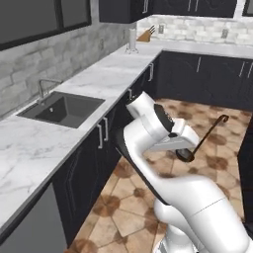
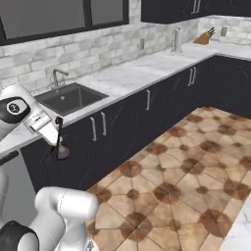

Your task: Open the cabinet and move the ladle to the pot. Then close the cabinet.

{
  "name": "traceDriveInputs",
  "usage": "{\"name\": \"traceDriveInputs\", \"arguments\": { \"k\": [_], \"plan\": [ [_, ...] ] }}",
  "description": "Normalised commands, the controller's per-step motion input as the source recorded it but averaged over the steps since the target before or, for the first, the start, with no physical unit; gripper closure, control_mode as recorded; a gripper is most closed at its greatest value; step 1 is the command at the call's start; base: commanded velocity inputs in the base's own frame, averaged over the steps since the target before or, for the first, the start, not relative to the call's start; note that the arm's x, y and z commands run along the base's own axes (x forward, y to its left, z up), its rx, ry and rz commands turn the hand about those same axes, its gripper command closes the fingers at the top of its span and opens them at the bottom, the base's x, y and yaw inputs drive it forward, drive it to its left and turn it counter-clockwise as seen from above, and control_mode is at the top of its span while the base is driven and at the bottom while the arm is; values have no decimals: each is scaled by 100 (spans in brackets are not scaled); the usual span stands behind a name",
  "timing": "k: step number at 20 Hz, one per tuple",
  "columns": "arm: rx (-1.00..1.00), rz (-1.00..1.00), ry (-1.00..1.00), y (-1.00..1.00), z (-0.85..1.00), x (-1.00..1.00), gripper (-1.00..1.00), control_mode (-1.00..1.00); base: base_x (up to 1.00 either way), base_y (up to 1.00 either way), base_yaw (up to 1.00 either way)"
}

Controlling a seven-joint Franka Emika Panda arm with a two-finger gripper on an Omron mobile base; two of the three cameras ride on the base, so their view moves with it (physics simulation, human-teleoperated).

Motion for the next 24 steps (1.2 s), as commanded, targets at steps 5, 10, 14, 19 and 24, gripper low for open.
{"name": "traceDriveInputs", "arguments": {
  "k": [5, 10, 14, 19, 24],
  "plan": [
    [0, 0, 0, 0, 0, 0, 100, 100, 20, -10, -28],
    [0, 0, 0, 0, 0, 0, 100, 100, 24, 0, -21],
    [0, 0, 0, 0, 0, 0, 100, 100, 22, 0, -20],
    [0, 0, 0, 0, 0, 0, 100, 100, 27, 0, -20],
    [0, 0, 0, 0, 0, 0, 100, 100, 37, 0, -20]
  ]
}}
